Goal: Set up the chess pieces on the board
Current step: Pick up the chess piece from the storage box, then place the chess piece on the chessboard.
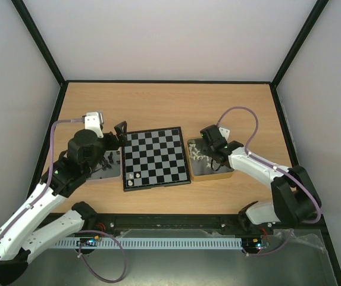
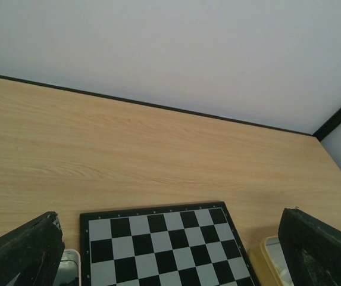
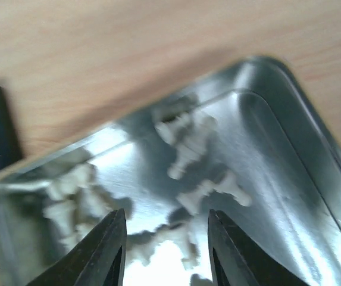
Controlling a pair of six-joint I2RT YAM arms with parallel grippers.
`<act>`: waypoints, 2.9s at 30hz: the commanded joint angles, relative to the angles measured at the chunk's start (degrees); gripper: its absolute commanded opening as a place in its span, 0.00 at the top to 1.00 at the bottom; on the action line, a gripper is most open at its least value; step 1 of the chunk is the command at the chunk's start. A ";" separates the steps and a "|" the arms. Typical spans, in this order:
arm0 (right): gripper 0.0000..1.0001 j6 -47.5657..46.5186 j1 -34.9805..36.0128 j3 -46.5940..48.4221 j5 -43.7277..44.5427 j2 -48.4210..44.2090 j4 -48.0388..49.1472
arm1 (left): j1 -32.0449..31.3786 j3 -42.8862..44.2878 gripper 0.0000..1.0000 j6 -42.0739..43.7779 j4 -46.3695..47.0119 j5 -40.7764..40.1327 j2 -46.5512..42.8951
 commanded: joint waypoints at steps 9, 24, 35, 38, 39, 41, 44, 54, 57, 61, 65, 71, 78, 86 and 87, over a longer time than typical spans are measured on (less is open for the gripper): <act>0.71 -4.71 -5.43 -6.12 -10.89 6.40 0.76 | 0.44 -1.14 0.00 -0.43 2.66 4.44 1.57; 0.91 -8.03 -5.46 -4.22 -9.20 10.53 1.62 | 0.52 -1.43 0.00 -0.57 2.94 5.12 1.83; 0.94 -10.58 -5.23 -3.63 -19.96 -3.29 7.51 | 0.61 -4.67 0.00 -3.37 9.22 18.25 4.60; 0.94 -11.70 -3.99 -4.16 -29.85 -6.25 12.76 | 0.61 -5.71 0.00 -6.83 13.54 25.95 6.67; 0.94 -12.13 -3.34 -4.36 -32.44 -6.99 14.44 | 0.61 -5.94 0.00 -8.65 14.97 28.52 7.58; 0.93 -13.22 -1.53 -4.66 -37.84 -8.10 17.91 | 0.65 -6.14 0.01 -13.28 17.66 33.80 9.72; 0.93 -15.49 2.02 -4.44 -43.46 -9.44 22.11 | 0.65 -4.54 0.05 -21.81 18.98 41.09 14.44; 0.93 -20.07 7.34 -1.90 -53.23 -9.74 29.46 | -0.12 -3.26 0.27 -30.63 21.38 48.54 23.25; 0.93 -20.47 7.51 -1.15 -53.03 -9.14 29.07 | -0.17 -3.93 0.37 -32.15 23.50 50.75 24.08; 0.93 -20.46 7.64 -0.63 -52.29 -8.65 29.09 | -0.18 -5.08 0.49 -33.48 24.53 51.41 24.60; 0.93 -19.51 7.61 -0.64 -50.67 -8.46 29.90 | -0.31 -6.69 0.56 -36.30 27.16 52.98 24.47; 0.92 -18.12 7.66 -0.96 -48.62 -8.03 31.38 | -0.27 -7.96 0.75 -38.95 29.34 53.77 24.39; 0.86 -16.08 7.64 -2.14 -46.57 -8.88 33.10 | -0.18 -8.91 0.86 -41.82 30.36 52.28 23.78; 0.54 -6.60 7.62 -7.10 -44.66 -13.29 40.99 | 1.40 -10.01 0.87 -50.69 34.49 49.69 23.53; 0.50 -3.55 7.61 -8.10 -43.80 -14.00 43.81 | 1.69 -10.29 0.87 -52.45 35.90 49.92 23.61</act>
